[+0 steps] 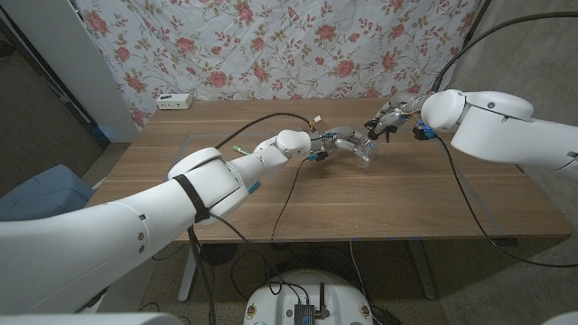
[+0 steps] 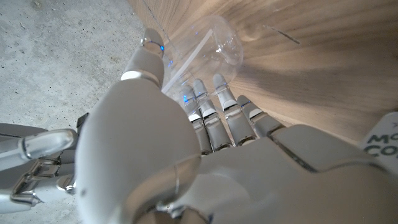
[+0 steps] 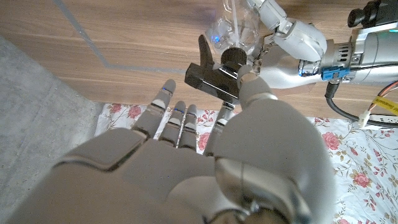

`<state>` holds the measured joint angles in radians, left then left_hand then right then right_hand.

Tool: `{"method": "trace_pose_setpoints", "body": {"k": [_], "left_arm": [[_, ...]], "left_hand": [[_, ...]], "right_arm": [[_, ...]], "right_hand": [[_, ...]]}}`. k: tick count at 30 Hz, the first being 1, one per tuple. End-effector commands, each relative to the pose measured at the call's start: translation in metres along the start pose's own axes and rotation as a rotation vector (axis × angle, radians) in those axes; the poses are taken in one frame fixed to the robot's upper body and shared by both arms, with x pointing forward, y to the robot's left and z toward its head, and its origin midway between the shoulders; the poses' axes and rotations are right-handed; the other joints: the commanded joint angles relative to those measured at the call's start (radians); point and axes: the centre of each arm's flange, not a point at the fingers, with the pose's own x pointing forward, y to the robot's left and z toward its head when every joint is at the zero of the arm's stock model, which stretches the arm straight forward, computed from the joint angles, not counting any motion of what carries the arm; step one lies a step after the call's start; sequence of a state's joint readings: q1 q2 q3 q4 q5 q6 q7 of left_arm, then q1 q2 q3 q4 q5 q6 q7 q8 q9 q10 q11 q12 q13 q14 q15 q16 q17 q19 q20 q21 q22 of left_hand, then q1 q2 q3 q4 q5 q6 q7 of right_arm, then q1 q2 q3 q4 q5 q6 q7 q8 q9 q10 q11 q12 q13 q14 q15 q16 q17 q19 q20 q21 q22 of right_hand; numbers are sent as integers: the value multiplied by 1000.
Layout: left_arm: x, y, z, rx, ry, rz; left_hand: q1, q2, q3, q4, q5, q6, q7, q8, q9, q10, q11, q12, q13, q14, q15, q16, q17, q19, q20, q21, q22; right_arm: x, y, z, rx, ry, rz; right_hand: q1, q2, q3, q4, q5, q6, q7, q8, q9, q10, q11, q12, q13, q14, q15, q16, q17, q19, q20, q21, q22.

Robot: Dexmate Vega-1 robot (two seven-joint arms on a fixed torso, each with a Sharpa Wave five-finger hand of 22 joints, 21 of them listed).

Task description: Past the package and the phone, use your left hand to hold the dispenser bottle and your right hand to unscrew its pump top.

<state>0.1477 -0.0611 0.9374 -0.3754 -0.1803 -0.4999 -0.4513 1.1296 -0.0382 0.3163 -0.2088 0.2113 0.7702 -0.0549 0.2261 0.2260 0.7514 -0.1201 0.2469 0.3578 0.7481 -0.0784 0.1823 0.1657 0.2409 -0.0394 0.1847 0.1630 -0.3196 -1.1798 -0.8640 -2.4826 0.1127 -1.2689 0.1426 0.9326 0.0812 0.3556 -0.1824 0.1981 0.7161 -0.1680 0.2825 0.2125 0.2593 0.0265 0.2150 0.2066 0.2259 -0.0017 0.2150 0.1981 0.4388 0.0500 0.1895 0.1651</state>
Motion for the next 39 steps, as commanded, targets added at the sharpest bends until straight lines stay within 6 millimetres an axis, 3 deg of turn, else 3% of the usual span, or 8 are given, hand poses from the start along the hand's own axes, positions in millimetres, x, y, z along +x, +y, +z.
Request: {"method": "trace_pose_setpoints", "body": {"k": [1,7,15,31,39], "left_arm": [[2,-1,-2,-7,21,4],[3,0,-3,-10,31,9],[4,0,-3,-12,41,14],[3,2,-3,-8,38,26],[3,3,-3,-6,35,32]], "left_hand": [[-17,111,66,54,5,46,-17,8,1,22,-11,7,4,10,-86,5,5,0,-54,0,3],[-18,111,67,54,4,47,-19,8,1,23,-12,7,5,11,-86,6,6,0,-54,0,3],[-19,111,68,54,4,47,-14,7,1,25,-12,6,6,13,-85,6,6,0,-54,0,3],[-19,112,70,53,4,49,-17,6,1,24,-10,3,7,12,-85,7,6,0,-54,0,3],[-20,112,71,53,4,51,-17,6,1,26,-11,2,7,12,-85,6,6,-1,-54,-1,3]], "right_arm": [[1,0,-4,0,6,-49],[3,1,-6,5,4,-69],[4,2,-6,8,1,-71],[-7,0,-1,9,-9,-75],[-15,-3,0,55,-48,-80]], "right_hand": [[25,-1,15,0,-4,33,-13,16,1,15,-24,6,5,14,-19,9,2,18,-3,11,4],[48,-5,22,-1,-5,66,-24,27,0,30,-46,8,5,27,-33,13,2,22,-5,9,4],[69,-14,30,-1,-5,114,-33,44,-1,45,-53,9,5,37,-42,14,3,26,-7,8,4],[99,-28,44,-2,-4,130,-43,47,-2,40,-62,1,5,34,-48,9,4,26,-8,4,4],[101,-33,45,6,-6,110,-41,37,-3,32,-59,-4,5,25,-41,5,7,17,-8,0,4]]}}
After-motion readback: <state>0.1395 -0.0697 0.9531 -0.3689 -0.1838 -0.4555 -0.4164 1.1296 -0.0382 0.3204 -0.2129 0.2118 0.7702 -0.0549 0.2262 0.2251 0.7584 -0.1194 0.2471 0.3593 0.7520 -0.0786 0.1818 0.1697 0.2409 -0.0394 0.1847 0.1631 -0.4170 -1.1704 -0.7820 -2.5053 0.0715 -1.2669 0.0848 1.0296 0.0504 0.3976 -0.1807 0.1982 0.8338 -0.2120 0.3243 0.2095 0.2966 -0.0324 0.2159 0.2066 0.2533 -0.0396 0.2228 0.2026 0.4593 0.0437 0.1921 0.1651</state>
